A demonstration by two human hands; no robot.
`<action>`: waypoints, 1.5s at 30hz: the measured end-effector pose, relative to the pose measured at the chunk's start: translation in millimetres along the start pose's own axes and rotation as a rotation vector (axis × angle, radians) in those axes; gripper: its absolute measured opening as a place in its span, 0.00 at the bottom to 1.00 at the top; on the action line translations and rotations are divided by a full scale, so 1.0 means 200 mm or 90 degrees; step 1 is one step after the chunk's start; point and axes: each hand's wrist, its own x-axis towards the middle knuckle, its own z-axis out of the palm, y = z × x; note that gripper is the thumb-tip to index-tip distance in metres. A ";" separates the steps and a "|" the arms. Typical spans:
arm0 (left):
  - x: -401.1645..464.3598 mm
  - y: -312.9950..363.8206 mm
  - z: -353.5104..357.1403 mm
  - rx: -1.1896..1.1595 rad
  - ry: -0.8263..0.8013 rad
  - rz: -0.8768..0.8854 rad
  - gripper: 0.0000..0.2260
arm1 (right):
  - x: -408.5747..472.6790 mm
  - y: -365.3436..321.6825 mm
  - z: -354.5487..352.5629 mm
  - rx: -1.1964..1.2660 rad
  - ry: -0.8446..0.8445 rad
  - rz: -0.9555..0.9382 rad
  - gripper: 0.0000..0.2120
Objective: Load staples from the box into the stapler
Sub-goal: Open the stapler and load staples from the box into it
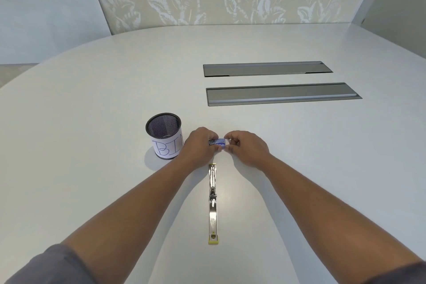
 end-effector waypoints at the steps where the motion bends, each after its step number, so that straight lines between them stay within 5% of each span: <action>1: 0.00 0.00 0.00 0.001 0.001 0.002 0.08 | 0.00 0.00 0.00 0.003 -0.001 0.000 0.10; 17: 0.01 -0.02 0.01 -0.038 0.014 -0.016 0.11 | -0.03 0.02 -0.04 0.123 0.009 0.006 0.07; 37: 0.01 -0.01 0.00 -0.047 0.003 -0.027 0.12 | 0.02 -0.11 -0.11 0.012 -0.061 0.005 0.02; 45: 0.01 -0.01 0.01 -0.052 0.003 -0.033 0.11 | 0.00 -0.08 -0.09 0.084 -0.016 -0.019 0.03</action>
